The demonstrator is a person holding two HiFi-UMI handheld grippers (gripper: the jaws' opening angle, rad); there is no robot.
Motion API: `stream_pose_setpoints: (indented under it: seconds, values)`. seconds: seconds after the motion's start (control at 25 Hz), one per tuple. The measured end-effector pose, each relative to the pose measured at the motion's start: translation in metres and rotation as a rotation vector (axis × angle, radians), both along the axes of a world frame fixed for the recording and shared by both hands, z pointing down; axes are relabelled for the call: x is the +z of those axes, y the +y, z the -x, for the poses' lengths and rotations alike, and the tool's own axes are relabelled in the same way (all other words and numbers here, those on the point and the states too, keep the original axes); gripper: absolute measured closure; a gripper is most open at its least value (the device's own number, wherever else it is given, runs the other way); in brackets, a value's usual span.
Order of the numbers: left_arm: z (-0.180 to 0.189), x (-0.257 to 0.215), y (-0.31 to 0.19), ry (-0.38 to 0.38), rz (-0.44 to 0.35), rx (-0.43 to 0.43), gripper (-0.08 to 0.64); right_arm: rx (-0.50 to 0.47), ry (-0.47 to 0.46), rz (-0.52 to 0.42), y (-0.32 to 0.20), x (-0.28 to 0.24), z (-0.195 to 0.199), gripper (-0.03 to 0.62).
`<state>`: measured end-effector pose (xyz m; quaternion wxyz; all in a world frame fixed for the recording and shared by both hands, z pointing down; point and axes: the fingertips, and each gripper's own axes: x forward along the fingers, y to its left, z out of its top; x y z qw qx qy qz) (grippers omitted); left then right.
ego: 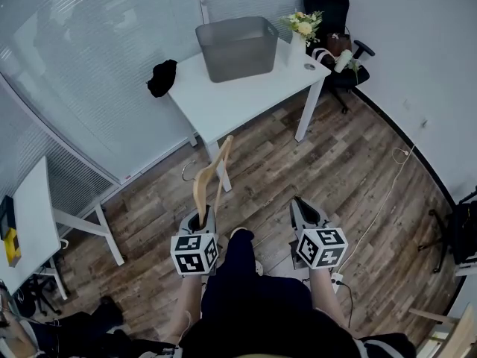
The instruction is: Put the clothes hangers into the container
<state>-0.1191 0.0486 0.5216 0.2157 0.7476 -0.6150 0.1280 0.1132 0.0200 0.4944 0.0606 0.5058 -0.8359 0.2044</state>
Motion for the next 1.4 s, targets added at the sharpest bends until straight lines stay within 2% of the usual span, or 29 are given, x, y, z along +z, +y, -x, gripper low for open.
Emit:
stream_pose_setpoints:
  seconds: [0.28,0.56,1.4]
  values:
    - [-0.003,0.009,-0.001,0.007,0.015,0.0,0.545,-0.003,0.0,0.006,-0.003,0.006,0.0,0.555]
    - [-0.007,0.01,-0.027,-0.003,0.02,0.008,0.545,-0.007,-0.006,0.003,-0.029,0.005,-0.002,0.555]
    - [-0.01,-0.009,-0.181,-0.01,0.041,0.055,0.545,-0.003,0.006,0.013,-0.183,-0.017,0.006,0.555]
